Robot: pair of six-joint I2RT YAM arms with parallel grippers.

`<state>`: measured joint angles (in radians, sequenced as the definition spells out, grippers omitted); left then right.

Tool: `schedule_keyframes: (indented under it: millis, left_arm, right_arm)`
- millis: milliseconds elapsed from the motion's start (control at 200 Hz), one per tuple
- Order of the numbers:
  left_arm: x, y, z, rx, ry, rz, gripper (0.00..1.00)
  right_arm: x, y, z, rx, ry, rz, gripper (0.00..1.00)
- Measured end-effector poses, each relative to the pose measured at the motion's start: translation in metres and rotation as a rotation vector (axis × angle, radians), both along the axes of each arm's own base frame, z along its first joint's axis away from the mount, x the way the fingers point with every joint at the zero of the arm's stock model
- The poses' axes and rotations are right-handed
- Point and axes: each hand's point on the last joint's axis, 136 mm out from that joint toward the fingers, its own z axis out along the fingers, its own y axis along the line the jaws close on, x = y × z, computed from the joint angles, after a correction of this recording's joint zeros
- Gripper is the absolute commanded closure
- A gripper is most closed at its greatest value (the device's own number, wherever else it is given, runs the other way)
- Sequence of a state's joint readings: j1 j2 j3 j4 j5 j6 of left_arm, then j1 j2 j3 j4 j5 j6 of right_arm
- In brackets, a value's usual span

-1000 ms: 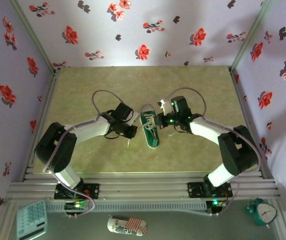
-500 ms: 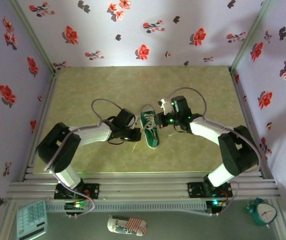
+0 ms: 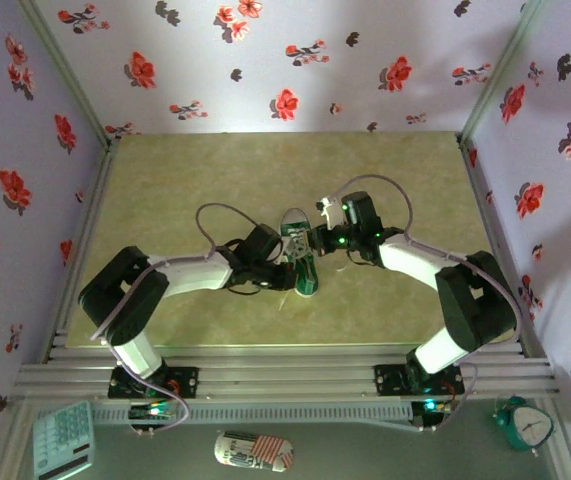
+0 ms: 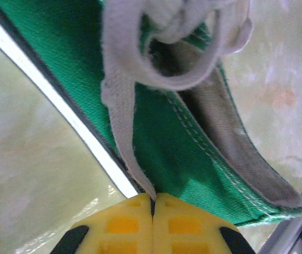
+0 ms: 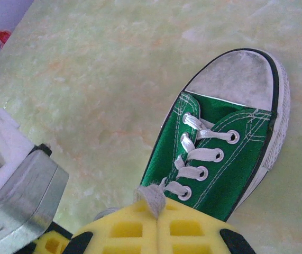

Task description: Tie the shoes

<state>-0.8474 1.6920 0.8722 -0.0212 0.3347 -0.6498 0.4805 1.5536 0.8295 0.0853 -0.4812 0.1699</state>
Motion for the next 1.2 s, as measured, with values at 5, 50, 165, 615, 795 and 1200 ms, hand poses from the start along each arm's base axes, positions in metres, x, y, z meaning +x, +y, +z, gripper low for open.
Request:
schedule_keyframes:
  millis: [5,50,165,615,795,1200]
  left_arm:
    - [0.000,0.000,0.000,-0.001,-0.001,0.000,1.00]
    - [-0.001,-0.002,0.001,-0.010,0.001,-0.003,1.00]
    - [-0.004,-0.005,0.000,-0.023,0.001,-0.005,1.00]
    - [-0.026,-0.005,0.002,-0.047,0.009,-0.042,1.00]
    - [-0.030,-0.003,-0.001,-0.039,0.013,-0.048,0.80]
    - [-0.020,0.000,0.022,-0.076,-0.042,-0.020,0.36]
  right_arm:
    - [0.000,0.000,0.000,0.000,0.000,0.000,1.00]
    - [0.000,0.000,0.000,0.000,0.000,-0.001,1.00]
    - [0.001,-0.001,0.000,-0.004,-0.003,-0.005,1.00]
    - [0.002,-0.001,0.001,-0.003,-0.011,-0.008,1.00]
    - [0.002,-0.001,0.001,-0.003,-0.011,-0.008,1.00]
    - [0.003,0.000,0.002,0.000,-0.016,-0.008,1.00]
